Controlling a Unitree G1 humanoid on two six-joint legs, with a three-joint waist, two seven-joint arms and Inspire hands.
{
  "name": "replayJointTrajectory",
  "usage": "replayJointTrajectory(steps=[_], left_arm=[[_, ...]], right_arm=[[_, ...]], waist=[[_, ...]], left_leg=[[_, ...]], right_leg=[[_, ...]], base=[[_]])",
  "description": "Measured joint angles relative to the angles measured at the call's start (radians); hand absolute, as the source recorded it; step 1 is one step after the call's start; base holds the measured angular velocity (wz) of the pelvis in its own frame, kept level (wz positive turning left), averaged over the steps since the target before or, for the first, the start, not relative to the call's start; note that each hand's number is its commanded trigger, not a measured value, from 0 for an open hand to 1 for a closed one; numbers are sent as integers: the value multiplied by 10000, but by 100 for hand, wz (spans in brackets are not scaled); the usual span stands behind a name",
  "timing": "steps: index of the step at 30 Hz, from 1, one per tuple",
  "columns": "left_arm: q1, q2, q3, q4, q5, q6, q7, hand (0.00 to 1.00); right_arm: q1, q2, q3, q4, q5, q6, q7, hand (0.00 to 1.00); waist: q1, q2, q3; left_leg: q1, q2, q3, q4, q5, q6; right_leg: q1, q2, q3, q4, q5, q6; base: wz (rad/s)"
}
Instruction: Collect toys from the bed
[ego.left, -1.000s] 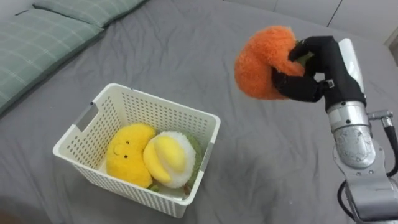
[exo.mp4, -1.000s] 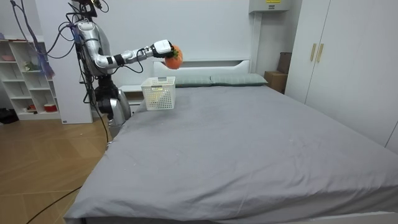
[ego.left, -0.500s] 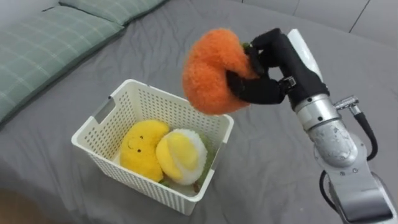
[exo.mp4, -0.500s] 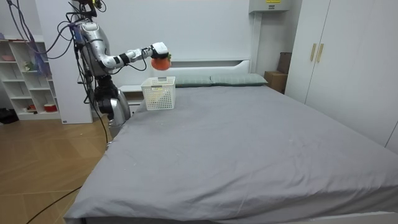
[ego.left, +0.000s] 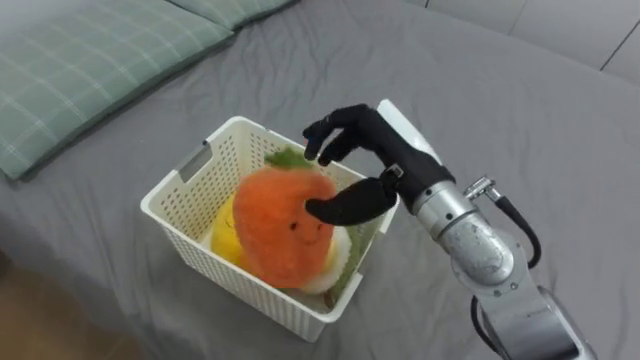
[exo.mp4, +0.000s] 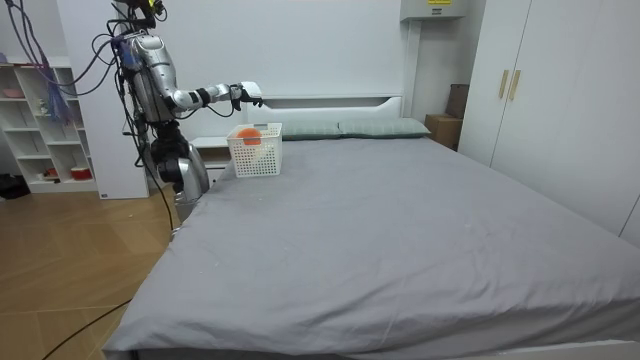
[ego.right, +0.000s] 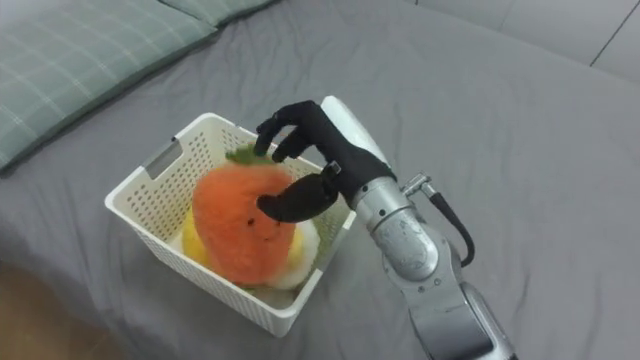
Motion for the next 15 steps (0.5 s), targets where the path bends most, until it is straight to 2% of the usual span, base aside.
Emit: replayJointTrajectory(steps=[3,15], left_arm=[[-10,-5,6,-29,-26,119,27,0],[-95,-47,13,-84,-29,120,246,0]], right_arm=[[0,-3,120,173,-19,-1,0,0],[0,-30,119,388,-22,10,176,0]], waist=[[-7,-10,-7],[-20,-51,-35]], left_leg=[[1,0,-8,0,13,-2],[38,31,162,-96,22,1]], right_leg=[[3,2,39,3,0,0],[-91,10,242,-3,1,-1]], base=[[0],[-4]])
